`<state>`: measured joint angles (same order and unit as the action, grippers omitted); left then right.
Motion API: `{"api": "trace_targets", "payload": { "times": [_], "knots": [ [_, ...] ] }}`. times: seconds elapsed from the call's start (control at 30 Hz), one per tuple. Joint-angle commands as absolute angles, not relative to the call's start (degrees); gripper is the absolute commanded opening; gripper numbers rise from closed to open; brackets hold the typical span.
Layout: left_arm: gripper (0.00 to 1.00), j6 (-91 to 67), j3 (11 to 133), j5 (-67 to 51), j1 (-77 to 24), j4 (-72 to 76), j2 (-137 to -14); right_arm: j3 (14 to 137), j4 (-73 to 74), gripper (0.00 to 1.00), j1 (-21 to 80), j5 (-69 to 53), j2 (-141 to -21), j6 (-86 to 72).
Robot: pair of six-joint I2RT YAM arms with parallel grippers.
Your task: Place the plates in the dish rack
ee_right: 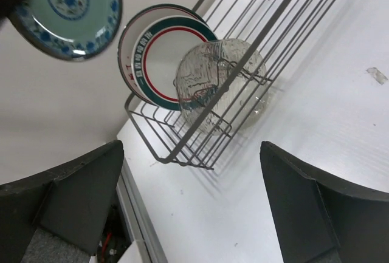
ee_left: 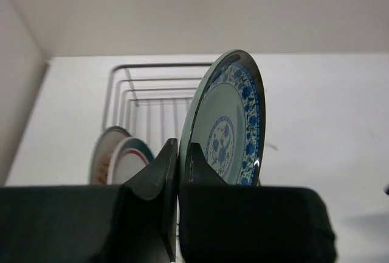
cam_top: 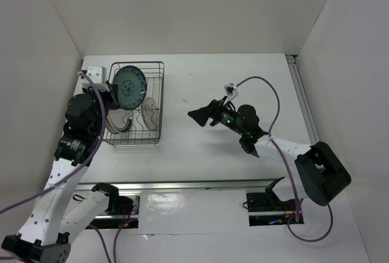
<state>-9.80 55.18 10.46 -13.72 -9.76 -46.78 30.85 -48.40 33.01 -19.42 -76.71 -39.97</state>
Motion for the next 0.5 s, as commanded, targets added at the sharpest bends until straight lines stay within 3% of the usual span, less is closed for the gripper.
{"api": "trace_targets", "payload": {
  "times": [0.0,0.47],
  "knots": [
    [0.0,-2.74,53.79,23.64,-13.62,-3.16,-46.05,32.78,-45.62,1.0,33.57,-18.72,-74.36,-35.95],
    [0.0,0.89,54.31,35.07,-13.62,-1.85,-56.59,27.52,-50.62,1.0,29.8,-25.58,-73.13,-38.4]
  ]
}}
